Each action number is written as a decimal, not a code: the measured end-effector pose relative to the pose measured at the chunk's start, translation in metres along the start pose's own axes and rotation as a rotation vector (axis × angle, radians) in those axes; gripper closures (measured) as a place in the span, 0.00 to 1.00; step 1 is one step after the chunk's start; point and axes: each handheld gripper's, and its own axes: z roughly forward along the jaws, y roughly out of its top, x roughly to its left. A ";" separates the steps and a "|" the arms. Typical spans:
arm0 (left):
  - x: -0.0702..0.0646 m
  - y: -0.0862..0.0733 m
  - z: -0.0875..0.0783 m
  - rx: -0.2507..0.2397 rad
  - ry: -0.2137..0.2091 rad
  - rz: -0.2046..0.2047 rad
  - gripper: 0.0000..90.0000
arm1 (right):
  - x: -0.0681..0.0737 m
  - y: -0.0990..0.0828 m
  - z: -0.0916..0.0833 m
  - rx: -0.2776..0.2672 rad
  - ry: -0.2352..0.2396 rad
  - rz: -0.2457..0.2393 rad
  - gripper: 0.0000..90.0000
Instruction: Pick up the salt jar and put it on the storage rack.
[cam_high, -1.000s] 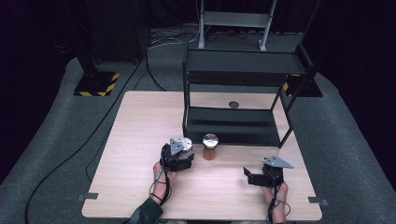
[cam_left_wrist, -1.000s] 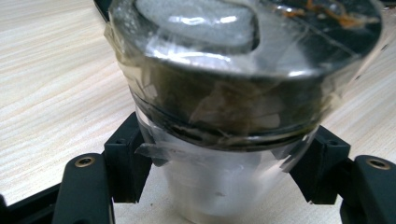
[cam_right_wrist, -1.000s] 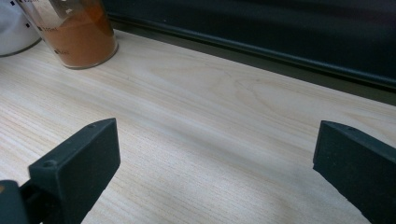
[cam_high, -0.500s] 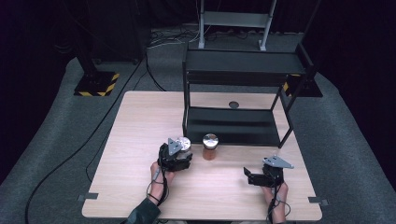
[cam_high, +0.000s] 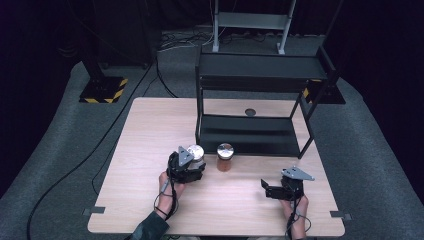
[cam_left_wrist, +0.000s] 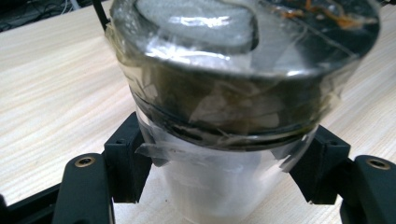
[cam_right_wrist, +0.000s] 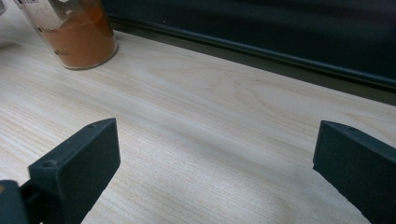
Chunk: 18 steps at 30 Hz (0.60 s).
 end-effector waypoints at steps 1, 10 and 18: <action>0.000 0.001 -0.001 -0.003 0.000 0.001 0.34 | 0.000 0.000 0.000 0.000 0.000 0.000 0.00; 0.002 0.007 -0.010 -0.024 -0.004 0.007 0.34 | 0.000 0.000 0.000 0.002 -0.001 -0.001 0.00; 0.003 0.014 -0.018 -0.039 -0.006 0.027 0.34 | 0.000 0.000 0.000 0.002 -0.001 -0.001 0.00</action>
